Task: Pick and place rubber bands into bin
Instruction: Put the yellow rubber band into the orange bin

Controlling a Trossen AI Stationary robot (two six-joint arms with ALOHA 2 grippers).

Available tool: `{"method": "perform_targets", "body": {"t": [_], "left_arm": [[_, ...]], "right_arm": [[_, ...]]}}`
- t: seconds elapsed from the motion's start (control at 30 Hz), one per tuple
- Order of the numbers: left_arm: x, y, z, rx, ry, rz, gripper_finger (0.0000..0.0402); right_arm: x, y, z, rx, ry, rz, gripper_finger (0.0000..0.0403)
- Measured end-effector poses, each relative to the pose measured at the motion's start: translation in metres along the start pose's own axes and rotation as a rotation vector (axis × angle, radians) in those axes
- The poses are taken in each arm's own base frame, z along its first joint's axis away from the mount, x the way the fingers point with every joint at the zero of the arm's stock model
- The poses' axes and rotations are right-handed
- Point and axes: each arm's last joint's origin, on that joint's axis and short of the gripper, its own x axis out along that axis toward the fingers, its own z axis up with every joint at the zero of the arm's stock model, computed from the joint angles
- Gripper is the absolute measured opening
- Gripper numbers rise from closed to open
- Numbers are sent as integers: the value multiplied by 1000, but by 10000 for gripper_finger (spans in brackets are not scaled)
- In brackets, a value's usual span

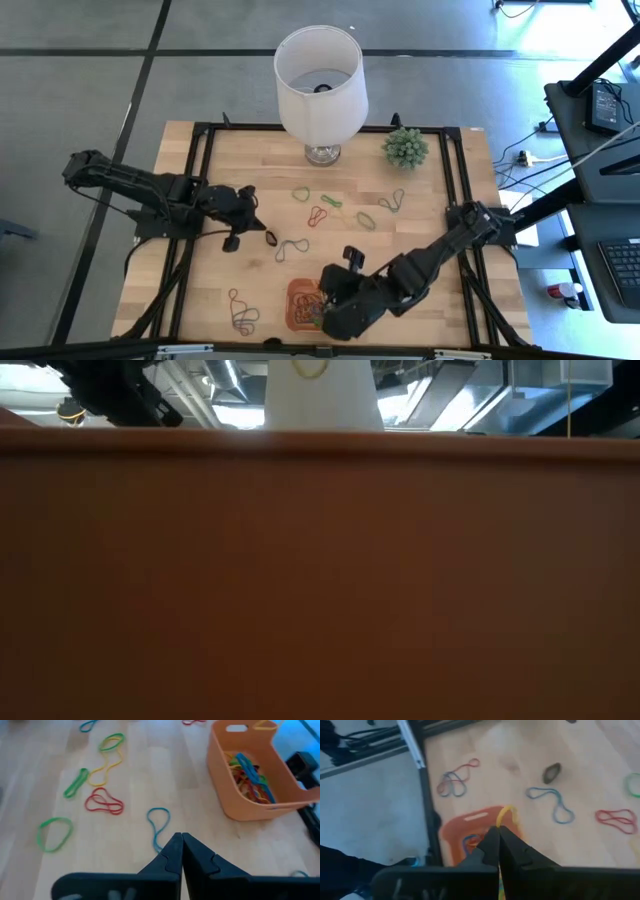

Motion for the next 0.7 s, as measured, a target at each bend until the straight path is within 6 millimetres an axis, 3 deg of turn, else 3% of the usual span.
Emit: {"method": "perform_targets", "body": {"t": [0.1,0.3,0.53,0.7], "left_arm": [[0,-4,-1,14,2,-19,1],[0,-10,-1,10,5,-43,2],[-1,-16,-2,-16,10,-68,5],[-1,-21,-3,-3,14,-91,2]], "right_arm": [[6,9,-5,15,23,19,0],[39,18,-23,80,107,1,0],[95,25,-54,88,222,-64,0],[138,19,-68,142,283,-111,3]]}}
